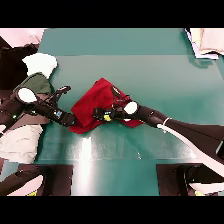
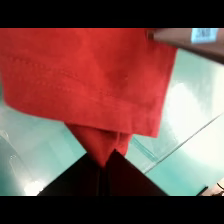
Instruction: Fold the shirts.
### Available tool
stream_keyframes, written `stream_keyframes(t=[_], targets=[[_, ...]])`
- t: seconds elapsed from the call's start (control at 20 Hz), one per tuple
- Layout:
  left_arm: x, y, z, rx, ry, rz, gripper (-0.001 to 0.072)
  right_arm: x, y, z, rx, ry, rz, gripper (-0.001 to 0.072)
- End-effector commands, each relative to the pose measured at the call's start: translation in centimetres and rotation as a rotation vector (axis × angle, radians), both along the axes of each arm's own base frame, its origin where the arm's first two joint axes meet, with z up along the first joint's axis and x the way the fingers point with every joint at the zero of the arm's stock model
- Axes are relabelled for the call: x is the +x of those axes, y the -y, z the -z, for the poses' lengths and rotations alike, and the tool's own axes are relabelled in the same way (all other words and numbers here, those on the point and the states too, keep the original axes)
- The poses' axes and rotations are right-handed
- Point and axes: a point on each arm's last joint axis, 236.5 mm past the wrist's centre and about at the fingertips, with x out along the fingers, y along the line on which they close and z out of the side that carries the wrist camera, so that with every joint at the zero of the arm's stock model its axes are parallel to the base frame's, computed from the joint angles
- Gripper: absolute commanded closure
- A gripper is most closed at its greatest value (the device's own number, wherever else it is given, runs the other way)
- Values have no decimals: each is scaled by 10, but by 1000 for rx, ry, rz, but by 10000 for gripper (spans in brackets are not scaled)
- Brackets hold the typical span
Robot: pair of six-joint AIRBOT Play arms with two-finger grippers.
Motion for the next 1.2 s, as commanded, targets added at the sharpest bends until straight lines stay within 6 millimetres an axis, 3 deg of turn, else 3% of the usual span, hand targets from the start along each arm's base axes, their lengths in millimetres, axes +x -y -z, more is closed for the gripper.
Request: stream_keyframes(t=[0.0,0.05,0.1,0.3,0.45,0.6,0.7,0.75,0.9,1.05,1.15], targets=[[0,0,0,1,2,4,683,13,4,-13,11,46,34,563],[0,-1,0,5,3,5,683,16,7,-20,19,60,38,671],[0,-2,1,11,6,6,683,23,12,-29,25,81,46,698],[3,-15,5,73,23,24,683,38,55,-57,-43,189,-18,699],[13,-21,-3,101,60,33,683,43,108,-80,-152,261,-62,700],[42,-20,-42,103,167,32,683,56,169,-131,-206,372,-3,700],[72,-20,-93,108,293,8,683,69,215,-189,-181,484,126,700],[88,-21,-128,108,382,-1,683,74,241,-226,-169,557,198,700],[116,-18,-254,74,688,-21,683,65,306,-340,-189,819,348,700],[102,-19,-393,18,1019,-67,683,27,357,-447,-238,1074,488,700],[71,-22,-465,-26,1191,-102,683,-4,382,-492,-293,1181,571,700]])
